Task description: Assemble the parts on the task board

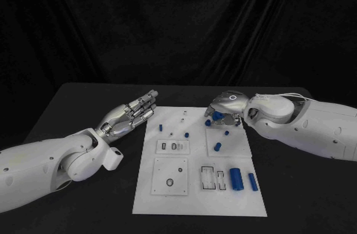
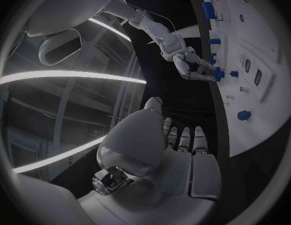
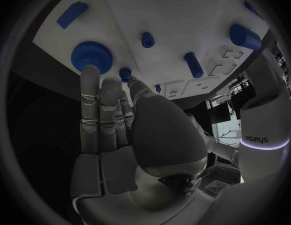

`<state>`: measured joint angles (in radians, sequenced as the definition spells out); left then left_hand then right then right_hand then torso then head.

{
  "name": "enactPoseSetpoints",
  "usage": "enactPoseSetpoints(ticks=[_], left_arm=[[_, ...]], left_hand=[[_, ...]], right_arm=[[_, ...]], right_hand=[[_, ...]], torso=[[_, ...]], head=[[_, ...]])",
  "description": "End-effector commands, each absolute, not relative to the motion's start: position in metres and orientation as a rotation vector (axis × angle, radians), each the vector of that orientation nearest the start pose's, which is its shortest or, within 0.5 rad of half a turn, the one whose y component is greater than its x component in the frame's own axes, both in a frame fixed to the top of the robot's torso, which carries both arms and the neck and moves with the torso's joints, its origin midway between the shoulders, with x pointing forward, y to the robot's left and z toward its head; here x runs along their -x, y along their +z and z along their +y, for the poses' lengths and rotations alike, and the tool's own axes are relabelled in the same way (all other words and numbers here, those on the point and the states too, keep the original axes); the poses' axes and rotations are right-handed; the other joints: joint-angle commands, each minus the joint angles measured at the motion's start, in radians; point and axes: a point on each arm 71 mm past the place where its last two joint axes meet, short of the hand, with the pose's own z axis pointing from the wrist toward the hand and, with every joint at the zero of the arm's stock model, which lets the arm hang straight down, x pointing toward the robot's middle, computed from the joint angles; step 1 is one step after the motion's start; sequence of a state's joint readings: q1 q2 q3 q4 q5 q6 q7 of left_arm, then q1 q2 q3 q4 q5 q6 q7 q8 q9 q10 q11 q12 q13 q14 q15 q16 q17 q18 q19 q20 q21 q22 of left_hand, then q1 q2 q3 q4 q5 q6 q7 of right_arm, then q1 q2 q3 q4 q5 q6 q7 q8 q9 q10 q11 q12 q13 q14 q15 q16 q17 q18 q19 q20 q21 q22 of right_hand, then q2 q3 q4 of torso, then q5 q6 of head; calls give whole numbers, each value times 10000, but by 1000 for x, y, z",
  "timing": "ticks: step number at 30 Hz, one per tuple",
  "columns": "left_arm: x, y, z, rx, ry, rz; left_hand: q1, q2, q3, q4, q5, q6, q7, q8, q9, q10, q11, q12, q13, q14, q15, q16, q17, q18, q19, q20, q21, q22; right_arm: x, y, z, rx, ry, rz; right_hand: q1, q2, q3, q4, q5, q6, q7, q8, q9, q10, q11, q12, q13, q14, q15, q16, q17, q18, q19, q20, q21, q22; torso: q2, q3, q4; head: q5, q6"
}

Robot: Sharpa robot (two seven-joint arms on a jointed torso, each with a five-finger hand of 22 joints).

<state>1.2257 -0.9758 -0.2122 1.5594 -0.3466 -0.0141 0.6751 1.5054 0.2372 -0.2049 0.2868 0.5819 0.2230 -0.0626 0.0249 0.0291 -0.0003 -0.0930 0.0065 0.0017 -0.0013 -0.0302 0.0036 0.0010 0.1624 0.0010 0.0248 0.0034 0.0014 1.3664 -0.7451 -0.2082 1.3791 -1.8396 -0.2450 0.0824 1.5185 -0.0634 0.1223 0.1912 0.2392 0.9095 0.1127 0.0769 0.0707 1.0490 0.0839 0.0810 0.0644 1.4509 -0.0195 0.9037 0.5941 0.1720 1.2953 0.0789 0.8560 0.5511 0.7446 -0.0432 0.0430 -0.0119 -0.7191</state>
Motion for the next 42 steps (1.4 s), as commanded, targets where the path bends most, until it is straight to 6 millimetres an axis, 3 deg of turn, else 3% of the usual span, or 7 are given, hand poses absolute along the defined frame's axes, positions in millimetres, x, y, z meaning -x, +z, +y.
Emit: enactPoseSetpoints(ticks=[1, 18, 31, 42], left_arm=[[-442, -194, 241, 5080, -18404, 14465], [-443, -194, 241, 5101, -18378, 14528], [-443, -195, 242, 5125, -18386, 14601], [-442, -195, 243, 5169, -18346, 14661]], left_hand=[[89, -17, 60, 12, 58, -29, -12, 36, -8, 3, -43, -65, -17, 13, -545, -36, -10, 109, -10, -54, -34, -14], [147, -24, 87, -6, 120, -9, 70, 36, -6, 3, 20, -65, -17, 13, -512, -36, -10, 91, -10, -53, -34, -14], [202, -24, 119, -16, 154, 75, 151, 50, 6, 3, 85, -65, -17, 13, -468, -36, -10, 71, -10, -27, -34, -14], [296, -33, 174, -54, 254, 115, 220, 57, 11, 3, 145, -65, -17, 13, -408, -36, -10, 57, -10, 20, -34, -14]], right_arm=[[-509, -175, -179, 8005, 4730, 15218], [-515, -189, -175, 8156, 4771, 15472], [-514, -193, -173, 8217, 5322, 15089], [-508, -187, -176, 7641, 5969, 14512]], right_hand=[[-108, -40, 62, 1, -29, 99, -14, 55, 17, 82, 18, -54, -4, -25, 13, 34, 10, 28, -19, 26, 96, 57], [73, -88, 459, -113, 51, 346, 34, 74, 25, 231, 10, -92, -1, 11, -11, 523, 680, -83, 44, 17, 679, 905], [405, -133, 1527, -240, 64, 1403, 43, 431, 243, 1121, -185, -39, -1, 54, -118, 1115, 1498, -187, 48, -71, 1375, 1884], [551, -159, 1953, -471, 29, 1907, 91, 598, 408, 1806, -258, -1, 4, 56, -87, 1341, 1834, -251, 38, -61, 1748, 2414]], torso=[[-6, -9, 7], [-30, -16, 0], [-32, -9, 9], [-36, -12, 1]], head=[[-35, -8], [-62, -78], [-64, -141], [9, -163]])
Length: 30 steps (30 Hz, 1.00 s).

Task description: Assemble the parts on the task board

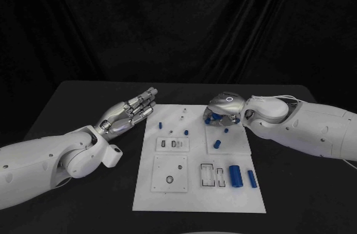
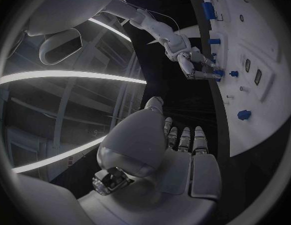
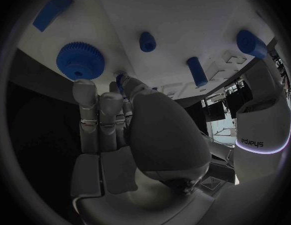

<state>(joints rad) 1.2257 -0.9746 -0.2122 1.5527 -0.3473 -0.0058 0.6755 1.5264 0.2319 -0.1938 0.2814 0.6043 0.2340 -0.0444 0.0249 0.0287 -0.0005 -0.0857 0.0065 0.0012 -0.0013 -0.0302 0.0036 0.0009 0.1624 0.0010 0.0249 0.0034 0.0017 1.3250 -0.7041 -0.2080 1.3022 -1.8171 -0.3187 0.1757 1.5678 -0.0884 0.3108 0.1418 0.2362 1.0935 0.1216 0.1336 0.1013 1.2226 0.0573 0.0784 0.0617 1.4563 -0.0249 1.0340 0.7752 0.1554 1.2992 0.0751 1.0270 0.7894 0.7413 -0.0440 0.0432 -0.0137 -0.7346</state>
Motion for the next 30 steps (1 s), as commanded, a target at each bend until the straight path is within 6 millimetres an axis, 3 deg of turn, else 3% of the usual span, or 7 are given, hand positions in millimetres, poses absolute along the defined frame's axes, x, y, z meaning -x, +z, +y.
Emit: enactPoseSetpoints(ticks=[1, 6, 12, 20, 26, 30], left_arm=[[-442, -195, 244, 5177, -18329, 14663], [-442, -195, 246, 5217, -18244, 14674], [-443, -195, 246, 5224, -18196, 14684], [-444, -195, 243, 5166, -18302, 14663], [-445, -196, 243, 5161, -18310, 14678], [-445, -196, 243, 5170, -18299, 14701]], left_hand=[[104, 15, 71, -8, 53, 23, 46, 60, 17, 5, 79, -65, -12, 13, -399, -36, -9, 55, -10, 29, -34, -17], [119, 13, 81, -12, 74, 41, 53, 63, 19, 5, 85, -65, -12, 13, -390, -36, -9, 54, -10, 38, -34, -17], [134, 8, 89, -17, 90, -11, 36, 54, 12, 5, 83, -65, -12, 13, -385, -36, -9, 54, -10, 45, -34, -17], [197, 23, 146, -14, 153, -40, -87, 48, 8, 5, 6, -65, -12, 13, -376, -36, -9, 62, -10, 68, -34, -17], [198, 24, 147, -14, 154, -43, -90, 48, 8, 5, 4, -65, -12, 13, -375, -36, -9, 62, -10, 69, -34, -17], [204, 23, 152, -13, 156, -51, -106, 46, 6, 5, -5, -65, -12, 13, -375, -36, -9, 63, -10, 71, -34, -17]], right_arm=[[-508, -185, -176, 7570, 6003, 14470], [-508, -170, -171, 7264, 6152, 14223], [-517, -148, -157, 6688, 6331, 14455], [-532, -144, -133, 6739, 6458, 14608], [-545, -145, -119, 6803, 6391, 14498], [-550, -147, -115, 6808, 6295, 14560]], right_hand=[[39, 80, 71, 28, 45, 84, 5, 35, 108, 81, 14, 15, 28, 1, -28, 41, 27, -87, -4, -20, 48, 45], [-98, -2, 69, 73, 66, 207, -16, 71, 156, 131, 18, -53, 17, 1, -14, 87, 94, -95, -18, -2, 121, 155], [-199, -59, 58, 110, 86, 253, -31, 78, 182, 150, 17, -95, 14, 4, -14, 124, 150, -98, -28, 3, 159, 216], [-282, -97, 93, 139, 88, 196, -26, 17, 193, 54, 41, -166, 2, 10, 5, 191, 251, -133, -4, 18, 306, 445], [-285, -135, 169, 116, 192, 104, 10, -62, 193, -61, 79, -177, 0, 51, 29, 385, 532, -174, 35, 39, 477, 699], [-288, -140, 176, 114, 198, 97, 12, -69, 194, -71, 82, -176, 0, 64, 33, 433, 600, -190, 62, 42, 538, 786]], torso=[[-3, -4, -1], [1, -6, 1], [-6, -6, -8], [4, -5, -19], [34, -38, 20], [63, -20, 32]], head=[[28, -9], [74, -35], [-45, -62], [-56, -34], [-105, -39], [-113, -18]])
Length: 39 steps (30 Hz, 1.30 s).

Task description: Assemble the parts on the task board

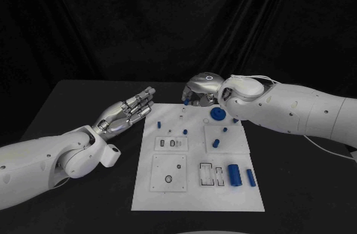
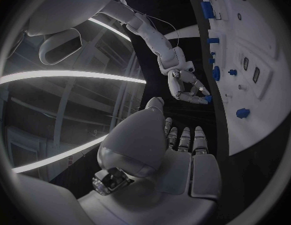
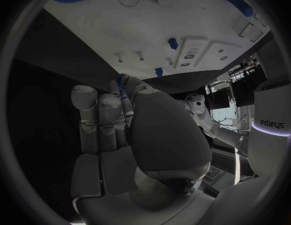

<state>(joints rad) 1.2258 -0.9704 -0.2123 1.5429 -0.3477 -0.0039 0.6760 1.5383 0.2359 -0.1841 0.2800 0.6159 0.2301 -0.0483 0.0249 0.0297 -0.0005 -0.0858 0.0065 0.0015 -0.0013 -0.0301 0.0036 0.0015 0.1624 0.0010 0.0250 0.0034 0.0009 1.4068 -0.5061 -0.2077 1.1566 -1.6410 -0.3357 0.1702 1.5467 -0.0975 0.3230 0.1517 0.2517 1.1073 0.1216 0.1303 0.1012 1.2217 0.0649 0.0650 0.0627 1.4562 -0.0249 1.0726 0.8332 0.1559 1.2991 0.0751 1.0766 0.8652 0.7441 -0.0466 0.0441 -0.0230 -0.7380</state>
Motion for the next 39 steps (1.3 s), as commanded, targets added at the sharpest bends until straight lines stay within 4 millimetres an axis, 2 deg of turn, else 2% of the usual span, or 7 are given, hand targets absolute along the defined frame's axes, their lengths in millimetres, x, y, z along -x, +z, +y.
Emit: enactPoseSetpoints(ticks=[1, 4, 9, 17, 23, 39], left_arm=[[-445, -196, 243, 5170, -18298, 14704], [-445, -196, 242, 5164, -18311, 14713], [-446, -196, 241, 5152, -18342, 14726], [-446, -197, 241, 5169, -18304, 14750], [-446, -197, 241, 5178, -18311, 14802], [-449, -199, 240, 5203, -18311, 14950]], left_hand=[[85, -16, 56, 1, 40, -13, -67, 46, -3, 5, -5, -65, -15, 13, -375, -36, -15, 63, -10, 71, -34, -9], [87, -16, 58, 2, 40, -11, -66, 46, -3, 5, -7, -65, -15, 13, -376, -36, -15, 64, -10, 72, -34, -9], [87, -16, 58, 2, 40, -11, -66, 46, -3, 5, -7, -65, -15, 13, -376, -36, -15, 64, -10, 72, -34, -9], [87, -16, 58, 2, 40, -11, -66, 46, -3, 5, -7, -65, -15, 13, -376, -36, -15, 64, -10, 72, -34, -9], [94, -12, 68, 6, 42, -27, -60, 42, -5, 5, -3, -65, -15, 13, -375, -36, -15, 67, -10, 75, -34, -9], [115, 47, 126, 22, 38, -77, -33, 35, -11, 5, 24, -65, -15, 13, -346, -36, -15, 71, -10, 105, -34, -9]], right_arm=[[-551, -148, -115, 6803, 6273, 14583], [-554, -151, -114, 6752, 6135, 14709], [-557, -153, -114, 6675, 5977, 14863], [-559, -157, -116, 6856, 5642, 15168], [-559, -160, -116, 6927, 5567, 15348], [-561, -170, -115, 6598, 5360, 15321]], right_hand=[[-81, -50, 58, 16, 45, -46, 13, -41, 195, -68, 8, -42, -9, 72, 34, 80, 66, -204, 77, 43, 76, 76], [-91, -57, 71, 17, 48, -65, 19, -58, 195, -88, 15, -42, -9, 77, 40, 100, 90, -210, 80, 49, 104, 117], [-95, -68, 89, 13, 53, -85, 26, -77, 196, -114, 23, -42, -8, 80, 48, 131, 131, -220, 86, 57, 147, 179], [-80, -114, 148, -28, 79, -137, 25, -127, 198, -182, 40, -44, -8, 61, 65, 173, 194, -235, 77, 75, 230, 305], [-121, -153, 187, -25, 48, -196, 9, -181, 196, -273, 51, -50, -10, 31, 74, 183, 216, -244, 56, 90, 287, 398], [-183, -152, 207, 5, 29, -199, 14, -198, 204, -280, 62, -37, -3, 33, 87, 250, 313, -262, 68, 101, 370, 524]], torso=[[37, 16, 36], [35, 39, 64], [66, 52, 109], [91, 42, 140], [87, 38, 114], [74, 27, 114]], head=[[-37, 23], [-79, 26], [-109, 56], [-181, 109], [-185, 116], [-205, 113]])
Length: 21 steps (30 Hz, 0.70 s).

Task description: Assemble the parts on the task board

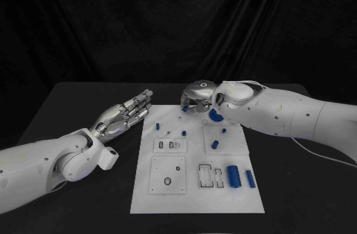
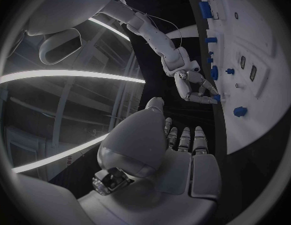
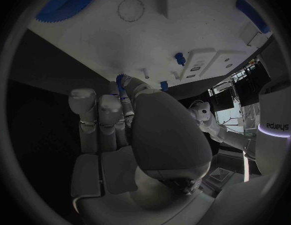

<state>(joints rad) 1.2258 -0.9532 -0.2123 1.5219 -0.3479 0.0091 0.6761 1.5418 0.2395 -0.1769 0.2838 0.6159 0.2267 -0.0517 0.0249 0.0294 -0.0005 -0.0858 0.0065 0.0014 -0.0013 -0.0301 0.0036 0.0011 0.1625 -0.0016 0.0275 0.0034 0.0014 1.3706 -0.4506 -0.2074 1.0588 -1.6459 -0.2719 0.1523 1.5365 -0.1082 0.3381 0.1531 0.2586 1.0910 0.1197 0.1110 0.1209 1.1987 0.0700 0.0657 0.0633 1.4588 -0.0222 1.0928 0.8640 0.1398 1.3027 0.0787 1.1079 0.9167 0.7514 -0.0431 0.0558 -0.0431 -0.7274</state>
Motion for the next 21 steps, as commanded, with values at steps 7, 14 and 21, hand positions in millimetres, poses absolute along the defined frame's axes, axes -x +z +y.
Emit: enactPoseSetpoints(ticks=[7, 14, 21], left_arm=[[-449, -199, 239, 5222, -18309, 15023], [-449, -200, 239, 5275, -18226, 15113], [-449, -200, 239, 5302, -18200, 15174]], left_hand=[[102, 48, 104, -15, 36, -72, 20, 32, -10, 5, 49, -65, -14, 13, -291, -36, -11, 68, 16, 123, -34, -14], [115, 65, 135, -18, 34, -87, 34, 31, -11, 5, 65, -65, -14, 13, -246, -36, -11, 62, 16, 159, -34, -14], [132, 73, 177, -25, 32, -107, 62, 31, -11, 5, 95, -65, -14, 13, -182, -36, -11, 57, 16, 223, -34, -14]], right_arm=[[-561, -170, -113, 6389, 5275, 15154], [-560, -170, -111, 6372, 5321, 15085], [-559, -171, -110, 6468, 5387, 15179]], right_hand=[[-109, -55, 60, 0, -47, -50, 40, -19, 8, -59, 19, -45, -8, -3, 68, 31, -22, -97, 15, 71, 52, 3], [-118, -49, 67, 5, -47, -56, 43, -25, 8, -61, 21, -44, -8, -3, 70, 41, -7, -98, 12, 74, 57, 11], [-148, -55, 85, 13, -54, -96, 46, -57, 4, -96, 33, -52, -11, -18, 80, 26, -27, -94, -9, 83, 57, 17]], torso=[[11, -4, 22], [4, -5, 15], [9, -5, 15]], head=[[-22, 23], [-21, -14], [-46, -15]])
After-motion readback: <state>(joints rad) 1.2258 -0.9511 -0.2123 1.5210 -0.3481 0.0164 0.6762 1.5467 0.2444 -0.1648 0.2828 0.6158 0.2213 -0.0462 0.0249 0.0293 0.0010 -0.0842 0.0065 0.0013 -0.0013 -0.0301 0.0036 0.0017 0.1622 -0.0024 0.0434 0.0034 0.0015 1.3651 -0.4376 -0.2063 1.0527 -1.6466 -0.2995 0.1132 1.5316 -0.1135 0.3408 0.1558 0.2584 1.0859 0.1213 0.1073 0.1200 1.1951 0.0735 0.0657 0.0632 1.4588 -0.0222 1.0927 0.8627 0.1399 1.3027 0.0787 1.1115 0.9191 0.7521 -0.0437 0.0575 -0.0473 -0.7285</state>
